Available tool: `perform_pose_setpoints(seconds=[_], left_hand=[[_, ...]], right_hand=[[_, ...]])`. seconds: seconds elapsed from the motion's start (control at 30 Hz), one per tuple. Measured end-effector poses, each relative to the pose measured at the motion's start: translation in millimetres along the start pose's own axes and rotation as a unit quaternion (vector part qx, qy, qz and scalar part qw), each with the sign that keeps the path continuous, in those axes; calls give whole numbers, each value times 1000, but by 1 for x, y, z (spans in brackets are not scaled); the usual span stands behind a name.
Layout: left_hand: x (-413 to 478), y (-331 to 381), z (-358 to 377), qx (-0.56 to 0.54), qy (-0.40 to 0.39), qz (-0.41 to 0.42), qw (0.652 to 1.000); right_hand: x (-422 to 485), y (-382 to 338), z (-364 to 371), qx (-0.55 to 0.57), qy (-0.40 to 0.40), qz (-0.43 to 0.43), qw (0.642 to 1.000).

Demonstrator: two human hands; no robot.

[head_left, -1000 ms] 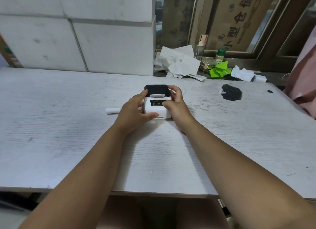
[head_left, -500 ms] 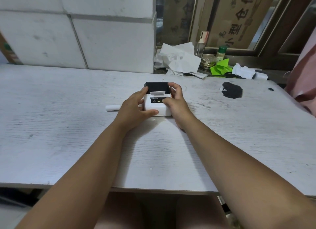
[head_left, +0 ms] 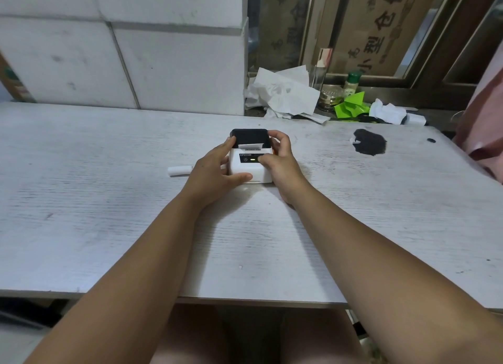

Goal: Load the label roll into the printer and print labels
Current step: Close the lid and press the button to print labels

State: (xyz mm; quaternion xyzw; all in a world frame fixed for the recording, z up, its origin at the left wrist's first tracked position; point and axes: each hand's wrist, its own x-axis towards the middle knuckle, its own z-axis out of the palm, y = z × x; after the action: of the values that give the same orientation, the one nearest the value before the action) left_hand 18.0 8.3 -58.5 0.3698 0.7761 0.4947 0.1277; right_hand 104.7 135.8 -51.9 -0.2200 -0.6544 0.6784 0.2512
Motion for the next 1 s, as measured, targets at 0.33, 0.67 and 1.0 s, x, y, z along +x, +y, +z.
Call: perform_pose_setpoints(seconds=[0.33,0.67,1.0], left_hand=[[-1,1,0,12,3,1,1000],[0,1,-1,18,-1,-1,1000],[-1,1,-1,29,-12,4,999]], right_hand=[[1,2,0,-9,3,-4,1000],[0,2,0,4,9,1,1000],[1,5,0,-5,17,1,1000]])
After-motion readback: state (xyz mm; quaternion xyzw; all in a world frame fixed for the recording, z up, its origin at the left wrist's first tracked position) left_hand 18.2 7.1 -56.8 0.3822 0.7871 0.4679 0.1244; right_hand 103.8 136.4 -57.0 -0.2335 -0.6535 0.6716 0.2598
